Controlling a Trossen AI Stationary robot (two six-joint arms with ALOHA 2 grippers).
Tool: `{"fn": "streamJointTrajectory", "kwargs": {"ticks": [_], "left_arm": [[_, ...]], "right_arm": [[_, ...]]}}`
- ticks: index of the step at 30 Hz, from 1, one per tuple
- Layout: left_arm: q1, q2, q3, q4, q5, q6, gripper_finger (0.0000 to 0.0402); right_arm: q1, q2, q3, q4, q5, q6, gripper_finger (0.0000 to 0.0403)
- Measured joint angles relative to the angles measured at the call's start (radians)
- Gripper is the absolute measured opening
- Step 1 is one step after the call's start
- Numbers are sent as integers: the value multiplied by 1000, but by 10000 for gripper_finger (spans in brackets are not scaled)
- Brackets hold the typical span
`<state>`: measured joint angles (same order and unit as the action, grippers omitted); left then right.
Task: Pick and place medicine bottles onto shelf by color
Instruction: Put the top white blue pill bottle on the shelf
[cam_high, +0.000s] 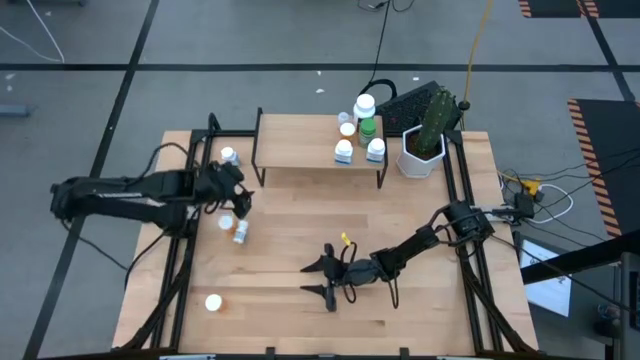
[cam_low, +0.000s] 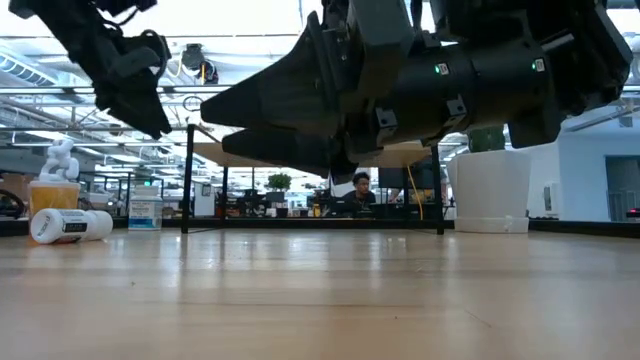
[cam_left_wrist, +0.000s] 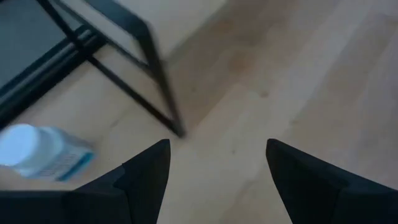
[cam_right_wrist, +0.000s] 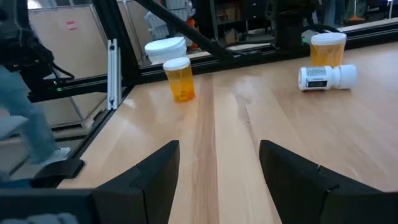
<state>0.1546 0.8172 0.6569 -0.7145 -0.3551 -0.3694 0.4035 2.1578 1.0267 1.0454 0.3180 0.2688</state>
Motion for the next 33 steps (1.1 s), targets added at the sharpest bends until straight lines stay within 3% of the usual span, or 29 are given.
{"fn": "streamJointTrajectory", "kwargs": {"ticks": [10, 21, 33], "left_arm": [[299, 20, 103, -26, 10, 411, 269], [611, 166, 76, 14, 15, 467, 269], [736, 344, 76, 87, 83, 388, 269]], "right_arm": [[-1, 0, 0, -2, -1, -60, 217], [-3, 0, 0, -3, -7, -80, 217], [-3, 0, 0, -18, -7, -98, 217]]}}
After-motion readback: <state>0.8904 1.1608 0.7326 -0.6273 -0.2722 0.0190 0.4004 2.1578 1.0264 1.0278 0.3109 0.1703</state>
